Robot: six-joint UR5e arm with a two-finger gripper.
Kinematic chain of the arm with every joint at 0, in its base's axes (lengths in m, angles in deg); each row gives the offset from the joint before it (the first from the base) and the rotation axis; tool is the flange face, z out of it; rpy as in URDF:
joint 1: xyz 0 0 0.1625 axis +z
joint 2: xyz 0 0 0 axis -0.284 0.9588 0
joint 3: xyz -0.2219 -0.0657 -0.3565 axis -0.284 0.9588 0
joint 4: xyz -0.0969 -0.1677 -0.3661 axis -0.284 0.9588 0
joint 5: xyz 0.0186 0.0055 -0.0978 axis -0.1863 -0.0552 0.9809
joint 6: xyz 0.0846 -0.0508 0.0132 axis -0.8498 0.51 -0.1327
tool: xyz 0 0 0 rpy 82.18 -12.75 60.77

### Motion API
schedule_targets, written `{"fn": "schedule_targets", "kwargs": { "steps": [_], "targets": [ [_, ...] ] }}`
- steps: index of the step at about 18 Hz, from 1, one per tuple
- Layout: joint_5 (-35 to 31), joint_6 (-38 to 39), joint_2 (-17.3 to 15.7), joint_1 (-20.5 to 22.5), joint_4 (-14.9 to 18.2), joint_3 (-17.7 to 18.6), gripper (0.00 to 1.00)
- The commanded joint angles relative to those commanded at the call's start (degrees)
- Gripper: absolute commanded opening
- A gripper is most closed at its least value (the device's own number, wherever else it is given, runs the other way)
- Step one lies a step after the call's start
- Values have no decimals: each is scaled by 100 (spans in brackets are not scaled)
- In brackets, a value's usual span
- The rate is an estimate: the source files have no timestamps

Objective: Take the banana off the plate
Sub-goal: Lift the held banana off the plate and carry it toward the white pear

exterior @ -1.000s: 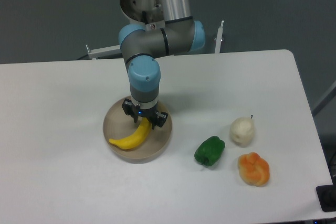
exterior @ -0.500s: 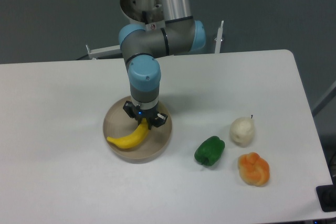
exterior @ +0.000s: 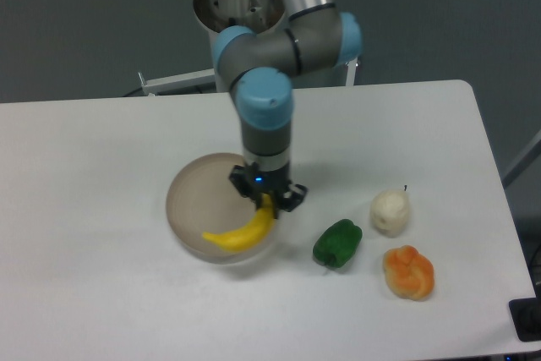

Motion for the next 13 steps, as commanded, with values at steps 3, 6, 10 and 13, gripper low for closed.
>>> {"fn": "schedule_targets", "kwargs": {
  "steps": [3,6,10,13],
  "targets": [
    [0,-624,-18,378,254,-176,26],
    [-9,-1090,-88,695,448,-308,26],
    [-87,-1557,-106,924,729,-624,26],
    [-499,-1785,-71,942,958,-940,25]
  ]
}}
